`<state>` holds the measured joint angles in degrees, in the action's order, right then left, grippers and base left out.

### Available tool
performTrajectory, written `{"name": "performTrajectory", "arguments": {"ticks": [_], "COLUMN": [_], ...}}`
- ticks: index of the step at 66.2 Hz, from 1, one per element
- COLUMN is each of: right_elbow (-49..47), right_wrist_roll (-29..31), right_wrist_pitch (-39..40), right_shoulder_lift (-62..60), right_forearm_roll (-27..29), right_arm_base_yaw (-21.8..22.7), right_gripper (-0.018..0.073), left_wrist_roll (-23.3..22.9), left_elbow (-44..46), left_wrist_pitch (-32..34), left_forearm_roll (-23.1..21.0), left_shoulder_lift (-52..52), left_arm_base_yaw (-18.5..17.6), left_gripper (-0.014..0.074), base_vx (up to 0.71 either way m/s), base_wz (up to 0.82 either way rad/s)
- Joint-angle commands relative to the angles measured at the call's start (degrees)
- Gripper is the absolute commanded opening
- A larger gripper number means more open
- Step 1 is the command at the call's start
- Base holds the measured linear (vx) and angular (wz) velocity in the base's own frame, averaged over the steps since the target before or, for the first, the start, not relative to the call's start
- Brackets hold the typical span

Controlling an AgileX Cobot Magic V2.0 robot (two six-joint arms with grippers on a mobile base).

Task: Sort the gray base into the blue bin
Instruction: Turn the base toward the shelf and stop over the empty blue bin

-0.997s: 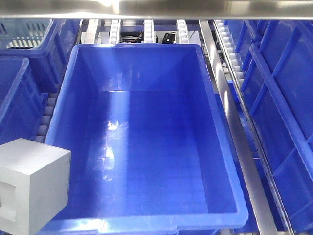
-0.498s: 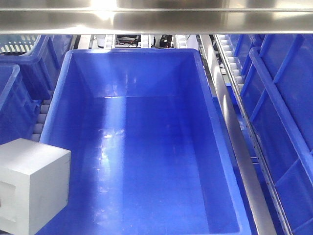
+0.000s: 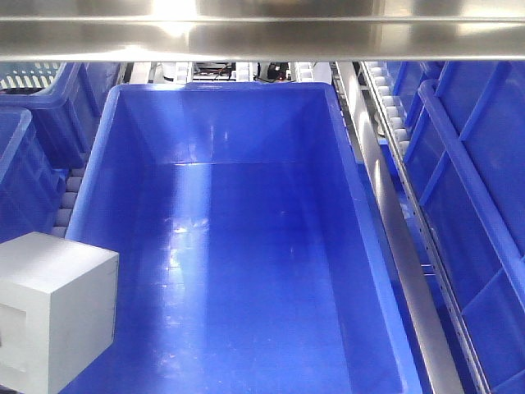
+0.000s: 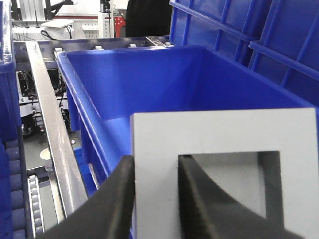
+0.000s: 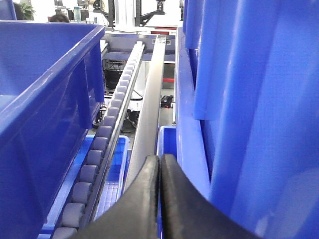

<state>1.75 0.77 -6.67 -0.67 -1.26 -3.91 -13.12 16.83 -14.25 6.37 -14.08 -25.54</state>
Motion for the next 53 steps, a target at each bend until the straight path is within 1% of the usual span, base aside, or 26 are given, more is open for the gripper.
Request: {"name": "performTrajectory", "arguments": {"ticks": [1, 53], "right_elbow": [0.8, 0.8], "right_wrist_roll": [0.3, 0.3], "right_wrist_pitch": [4.5, 4.5], "right_shoulder_lift": [-0.7, -0.7], "right_forearm_roll": [-0.6, -0.6], "right_arm_base_yaw": [0.3, 0.3], "right_gripper": [-0.0009, -0.0009], "left_wrist_roll": [-0.4, -0.4], "left_elbow": [1.9, 1.9], "left_wrist_pitch": [6.0, 6.2], "left_forearm_roll": [-0.1, -0.1], "left_shoulder_lift": [-0.4, -0.4], "left_arm_base_yaw": [-0.4, -0.4], "left_gripper": [-0.0006, -0.0006], "base_vx": [0.00, 0.00], "base_wz": [0.00, 0.00]}}
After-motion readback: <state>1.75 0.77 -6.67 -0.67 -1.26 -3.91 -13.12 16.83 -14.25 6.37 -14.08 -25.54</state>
